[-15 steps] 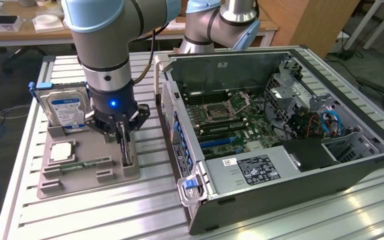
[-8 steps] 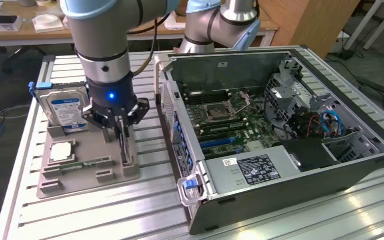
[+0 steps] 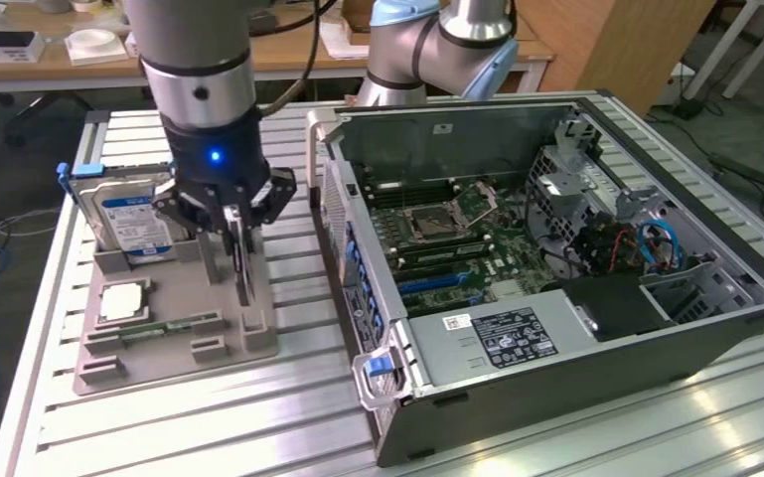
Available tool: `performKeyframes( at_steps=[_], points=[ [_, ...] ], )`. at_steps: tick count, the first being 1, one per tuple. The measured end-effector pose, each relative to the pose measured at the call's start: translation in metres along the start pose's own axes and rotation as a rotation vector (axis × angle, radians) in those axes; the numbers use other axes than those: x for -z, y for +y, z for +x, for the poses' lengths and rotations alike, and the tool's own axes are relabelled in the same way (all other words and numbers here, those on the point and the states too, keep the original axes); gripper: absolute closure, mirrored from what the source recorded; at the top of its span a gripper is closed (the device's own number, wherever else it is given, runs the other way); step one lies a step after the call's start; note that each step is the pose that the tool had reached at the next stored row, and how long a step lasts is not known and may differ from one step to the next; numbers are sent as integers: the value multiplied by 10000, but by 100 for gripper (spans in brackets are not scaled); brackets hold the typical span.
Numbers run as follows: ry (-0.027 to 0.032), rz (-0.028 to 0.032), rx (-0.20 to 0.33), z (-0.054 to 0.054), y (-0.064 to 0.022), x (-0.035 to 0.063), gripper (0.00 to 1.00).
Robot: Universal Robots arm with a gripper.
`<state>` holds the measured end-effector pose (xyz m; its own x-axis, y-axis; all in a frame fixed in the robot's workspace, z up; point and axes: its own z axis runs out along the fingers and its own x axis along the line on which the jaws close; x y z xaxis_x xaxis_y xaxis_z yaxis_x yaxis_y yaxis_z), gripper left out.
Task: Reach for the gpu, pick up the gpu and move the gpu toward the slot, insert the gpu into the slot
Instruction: 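Pick up the gpu and move the gpu toward the slot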
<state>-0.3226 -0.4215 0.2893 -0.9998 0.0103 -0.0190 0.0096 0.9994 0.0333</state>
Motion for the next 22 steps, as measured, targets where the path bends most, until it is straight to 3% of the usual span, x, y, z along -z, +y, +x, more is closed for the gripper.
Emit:
performKeyframes(
  at_steps=[22],
  points=[
    [0, 3, -1, -18, 33, 999, 74]
  ],
)
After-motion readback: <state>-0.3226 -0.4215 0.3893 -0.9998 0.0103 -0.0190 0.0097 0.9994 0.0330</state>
